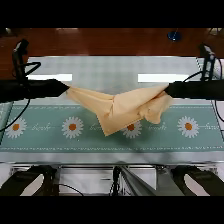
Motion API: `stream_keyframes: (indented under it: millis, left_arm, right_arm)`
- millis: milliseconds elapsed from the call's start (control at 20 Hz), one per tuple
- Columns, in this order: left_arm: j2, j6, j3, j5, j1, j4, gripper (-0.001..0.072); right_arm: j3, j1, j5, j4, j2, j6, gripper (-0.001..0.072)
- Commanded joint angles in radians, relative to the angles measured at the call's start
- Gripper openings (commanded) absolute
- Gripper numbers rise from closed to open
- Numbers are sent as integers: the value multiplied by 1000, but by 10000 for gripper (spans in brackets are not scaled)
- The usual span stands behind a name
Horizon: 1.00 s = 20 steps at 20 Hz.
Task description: Fold the shirts.
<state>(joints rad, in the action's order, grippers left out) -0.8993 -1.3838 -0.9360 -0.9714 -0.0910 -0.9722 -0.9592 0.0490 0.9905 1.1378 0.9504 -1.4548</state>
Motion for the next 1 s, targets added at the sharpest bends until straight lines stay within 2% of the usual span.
stream_keyframes:
  millis: [0, 150, 450, 500, 550, 600, 650, 750, 850, 950]
  left_arm:
    - [-73, 10, 41, 173, -7, 0, 29]
    - [-165, 10, 40, 237, -8, 1, 29]
    - [-364, 10, 40, 228, -16, 58, 37]
    - [-383, 10, 40, 229, -18, 80, 99]
    - [-397, 10, 40, 229, -18, 113, 254]
    - [-401, 10, 38, 227, -17, 152, 360]
    - [-396, 10, 34, 214, -14, 187, 399]
    - [-380, 21, -12, 124, 13, 185, 401]
    - [-356, 43, -77, -16, 78, 124, 400]
    - [-326, 5, -122, -177, 140, -60, 400]
  right_arm:
    - [15, 23, -156, 24, 133, 24, 21]
    - [15, 23, -156, 24, 248, 24, 21]
    - [15, 23, -170, 17, 378, 23, 25]
    - [15, 23, -180, 14, 378, 23, 71]
    - [11, 23, -182, 2, 377, 21, 261]
    - [-2, 23, -168, -15, 375, 12, 571]
    - [-23, 23, -138, -27, 367, 13, 596]
    - [-101, 23, -53, 29, 323, 31, 596]
    - [-190, 23, 12, 226, 257, 28, 594]
    - [-249, 23, 58, 513, 188, -14, 588]
